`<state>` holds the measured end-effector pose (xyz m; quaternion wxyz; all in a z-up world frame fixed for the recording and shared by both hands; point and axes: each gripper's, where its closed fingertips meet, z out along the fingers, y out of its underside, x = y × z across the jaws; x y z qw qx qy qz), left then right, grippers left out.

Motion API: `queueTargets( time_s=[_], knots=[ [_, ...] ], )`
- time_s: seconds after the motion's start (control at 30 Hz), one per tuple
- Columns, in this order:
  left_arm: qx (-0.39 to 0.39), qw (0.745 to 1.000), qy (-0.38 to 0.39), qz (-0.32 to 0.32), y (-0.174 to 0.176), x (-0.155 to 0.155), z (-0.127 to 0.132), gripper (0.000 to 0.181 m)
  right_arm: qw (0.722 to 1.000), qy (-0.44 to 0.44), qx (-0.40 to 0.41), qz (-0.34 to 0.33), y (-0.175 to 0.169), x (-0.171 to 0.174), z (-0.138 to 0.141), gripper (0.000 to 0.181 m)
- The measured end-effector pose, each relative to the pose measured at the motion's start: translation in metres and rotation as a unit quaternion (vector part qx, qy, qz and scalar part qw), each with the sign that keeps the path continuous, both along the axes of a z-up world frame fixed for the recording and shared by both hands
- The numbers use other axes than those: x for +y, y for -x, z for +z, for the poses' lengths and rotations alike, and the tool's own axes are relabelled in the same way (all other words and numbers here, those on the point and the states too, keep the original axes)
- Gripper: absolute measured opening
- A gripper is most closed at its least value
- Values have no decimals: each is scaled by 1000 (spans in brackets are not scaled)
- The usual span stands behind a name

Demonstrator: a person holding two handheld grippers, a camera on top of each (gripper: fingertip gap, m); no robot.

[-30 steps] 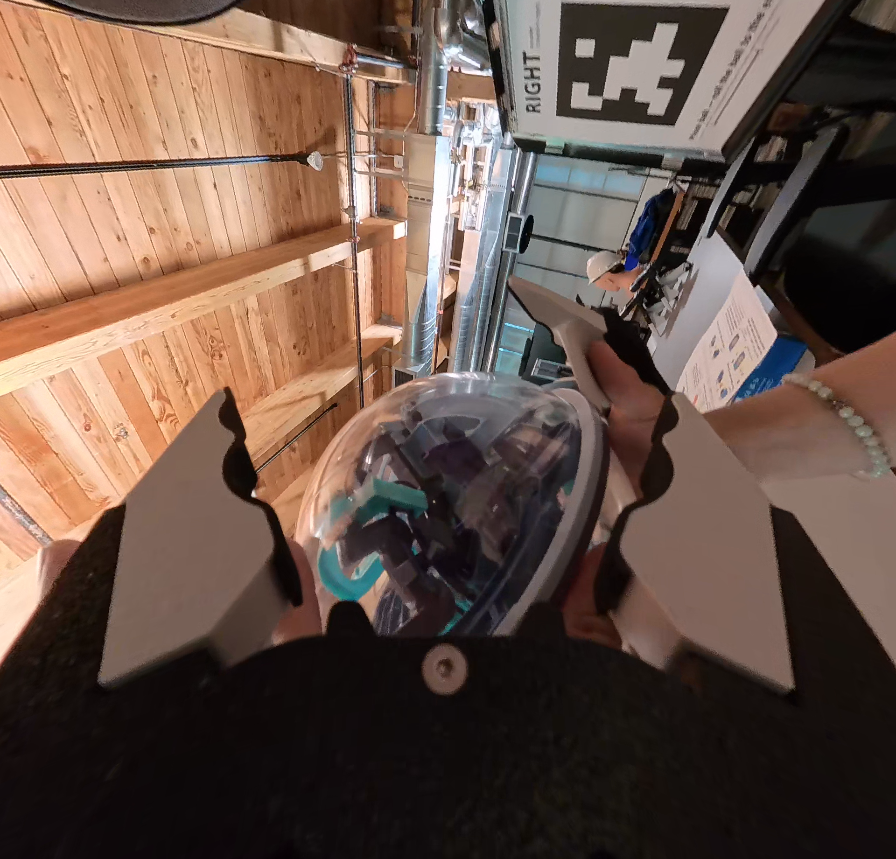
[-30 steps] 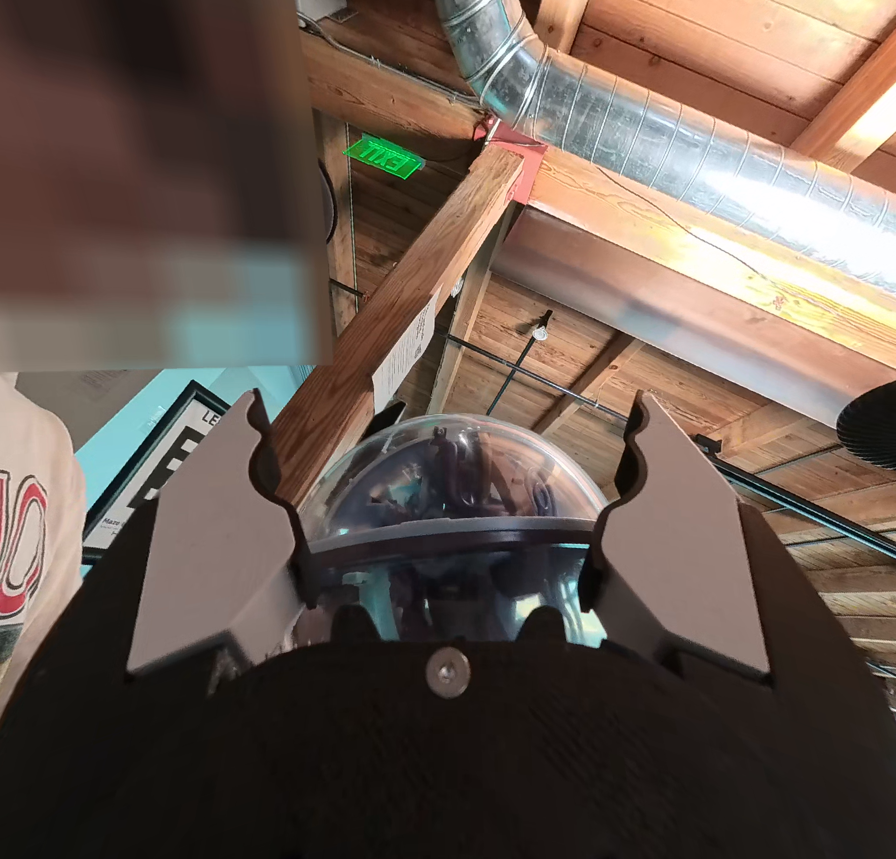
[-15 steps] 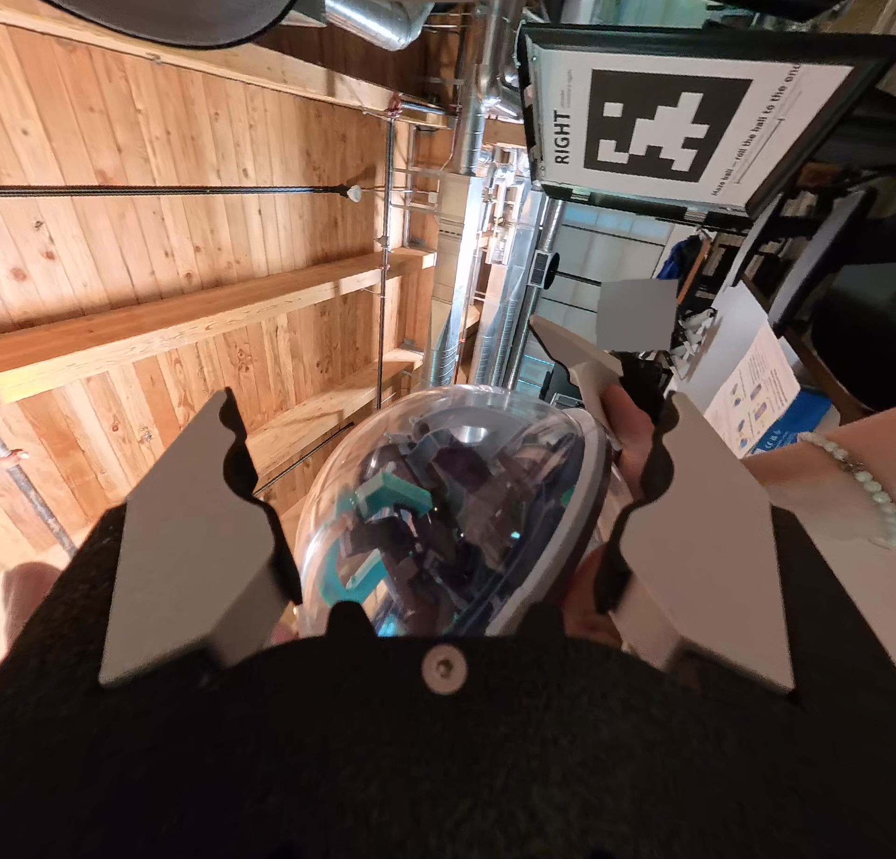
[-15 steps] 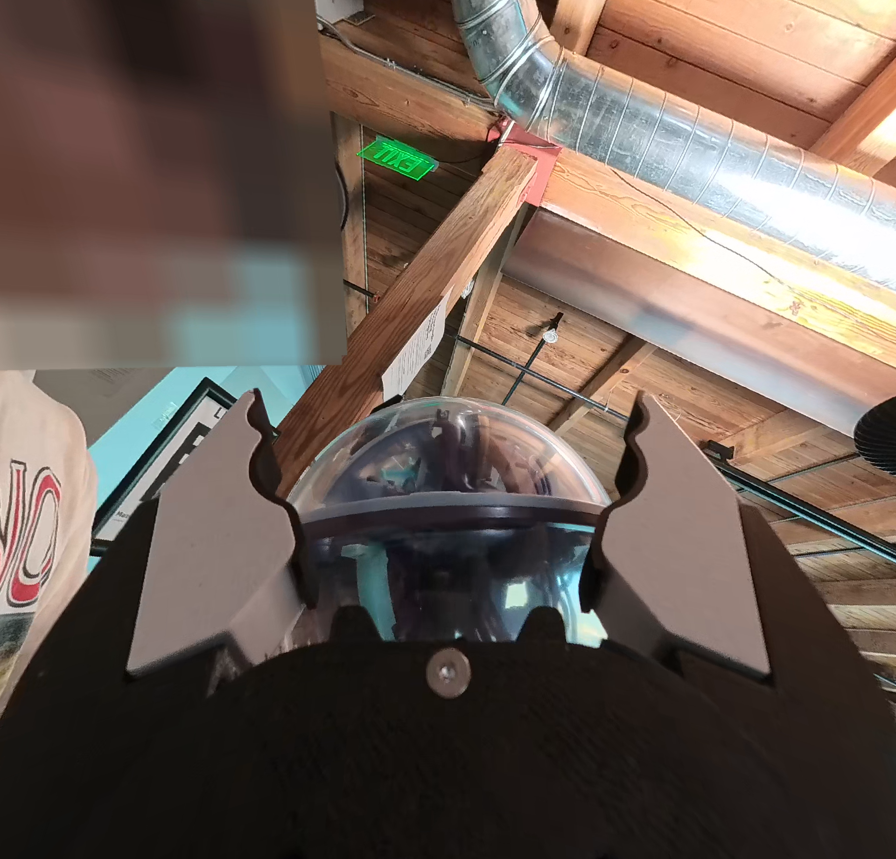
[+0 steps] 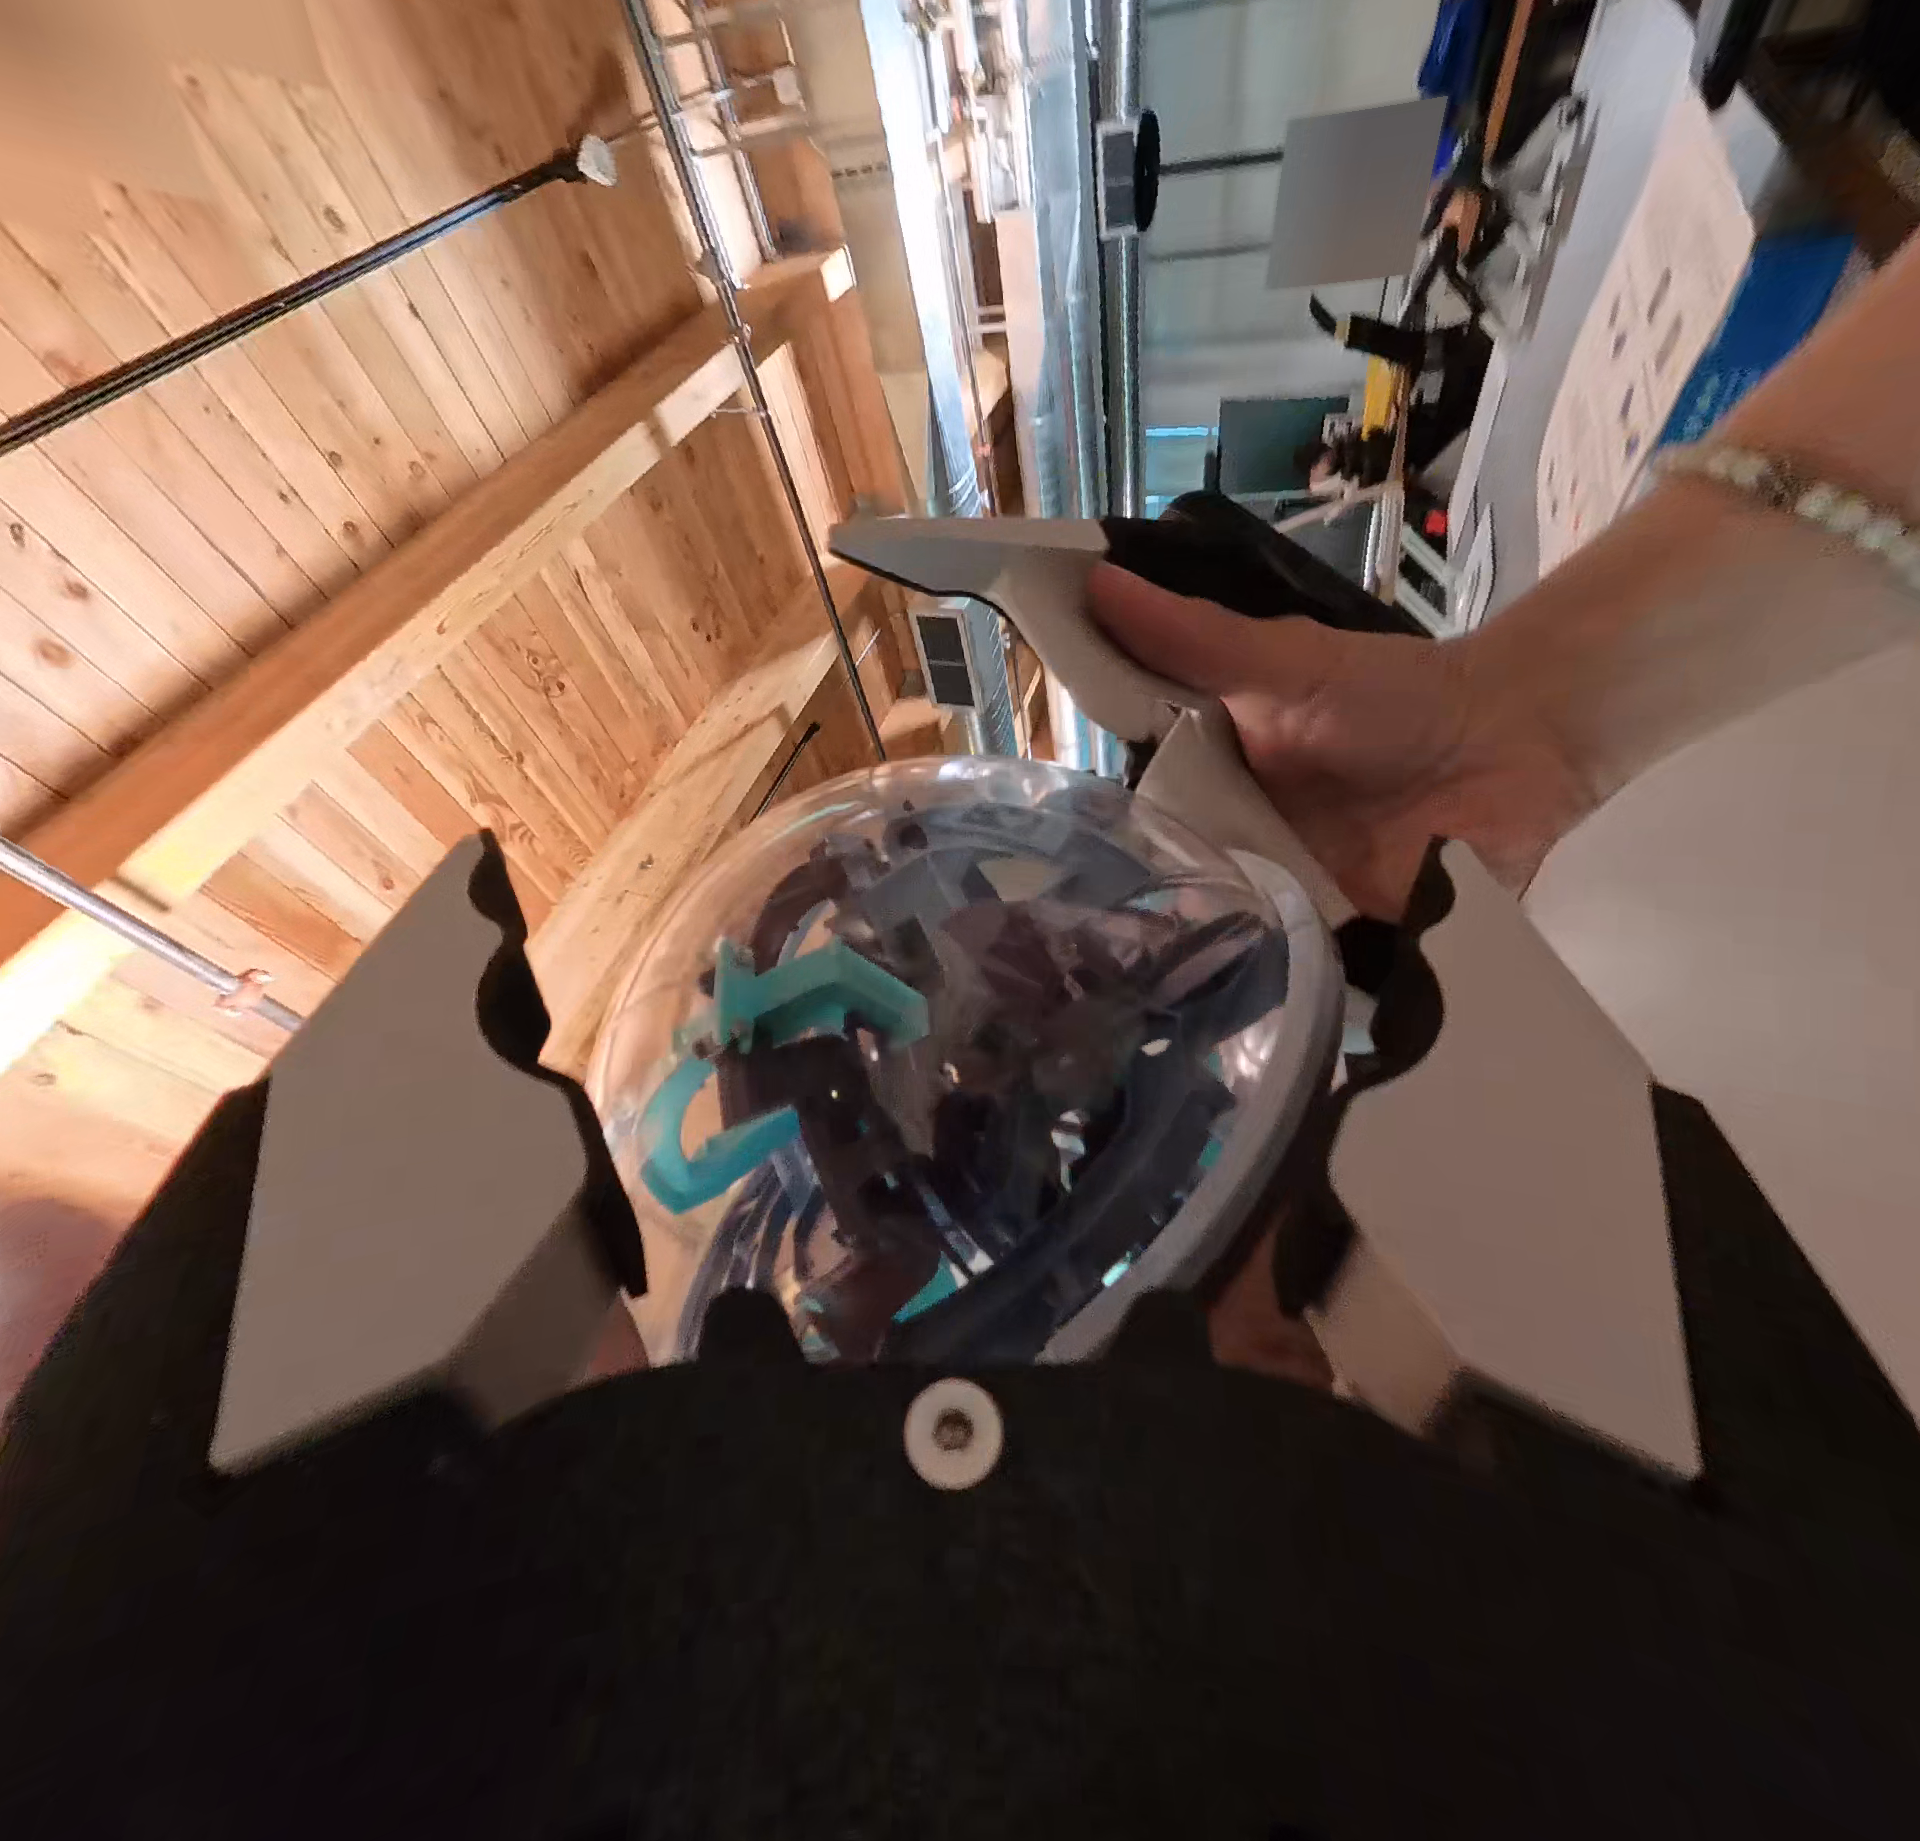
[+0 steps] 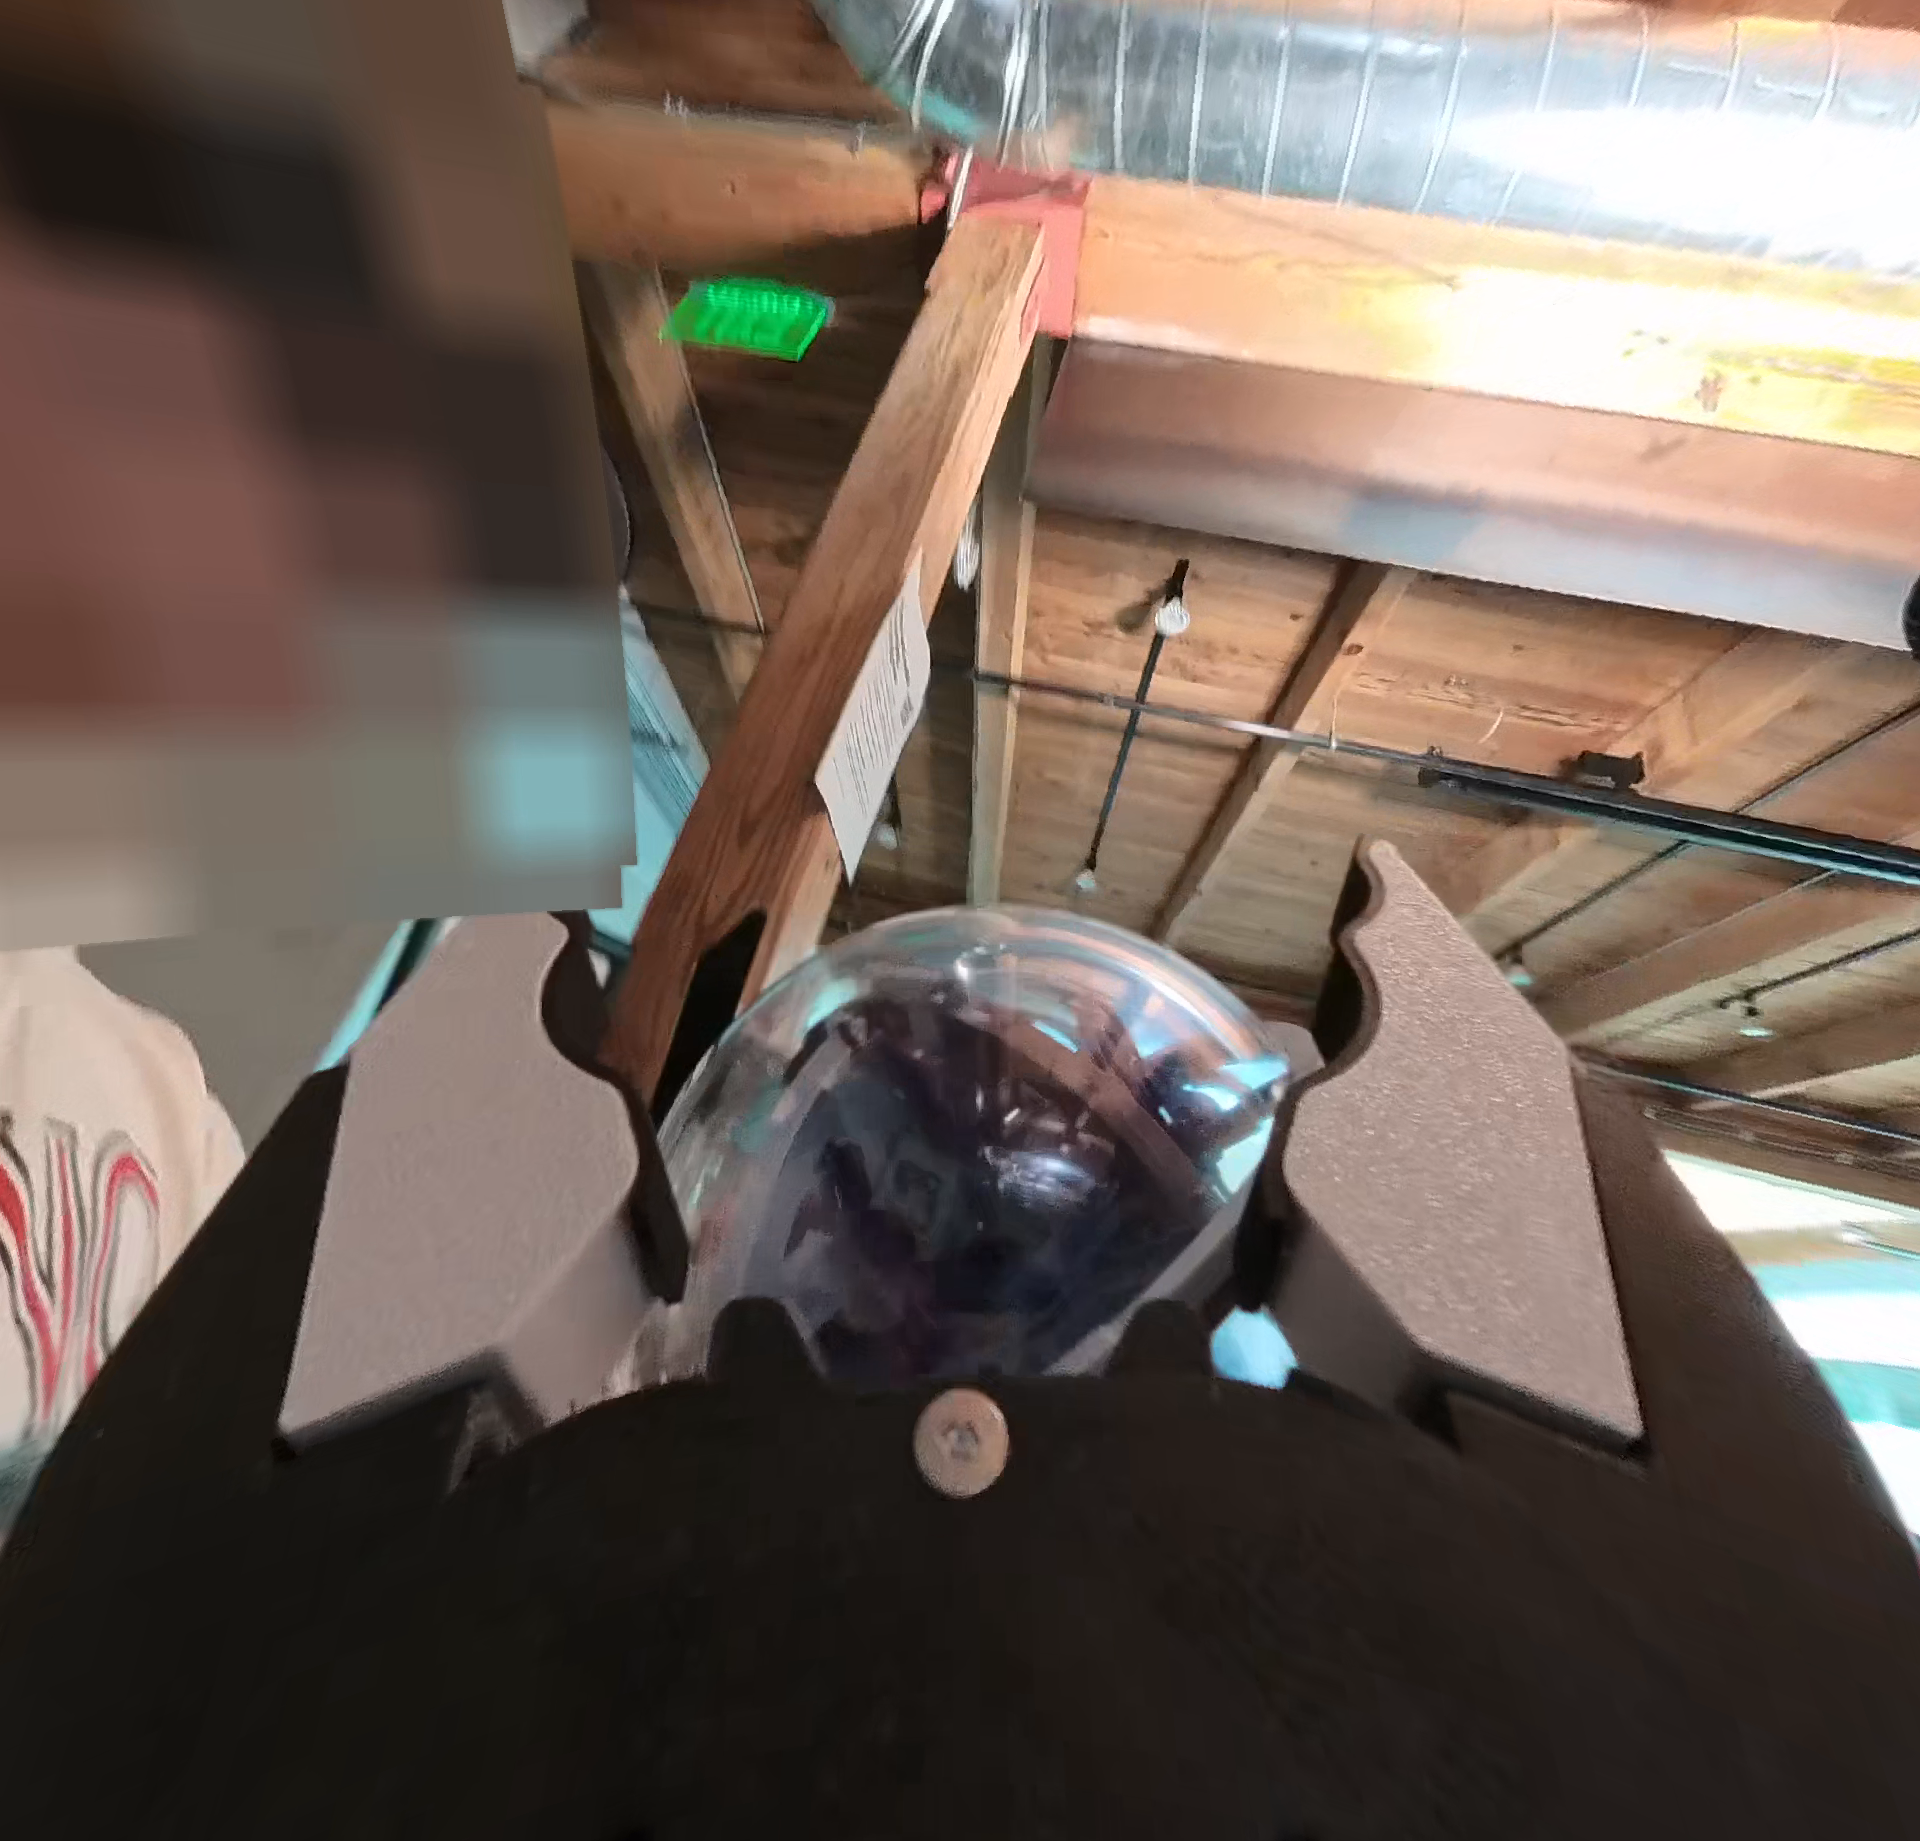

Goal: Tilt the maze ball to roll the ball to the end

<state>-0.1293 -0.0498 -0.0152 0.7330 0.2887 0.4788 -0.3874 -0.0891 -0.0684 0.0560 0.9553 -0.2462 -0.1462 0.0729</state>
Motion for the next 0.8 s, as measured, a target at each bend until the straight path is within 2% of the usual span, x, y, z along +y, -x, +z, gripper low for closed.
queueTargets(
  time_s=[0.07,0.2,0.37,0.57,0.8],
  knots=[
    [-19,999,-24,21,-5,8,-11,157,999,-20,24,23,-9,2,-4,125],
    [-47,995,-69,55,-21,24,-24,158,998,-19,52,24,-23,19,-12,124],
    [-93,987,-110,74,-25,37,-35,157,1000,2,4,-9,-10,31,-16,121],
    [-144,982,-84,93,-20,51,-21,158,998,-6,-52,-41,17,37,-7,121],
    [-177,981,-57,50,0,40,-12,158,992,-3,-90,-89,42,26,-4,121]
  ],
)
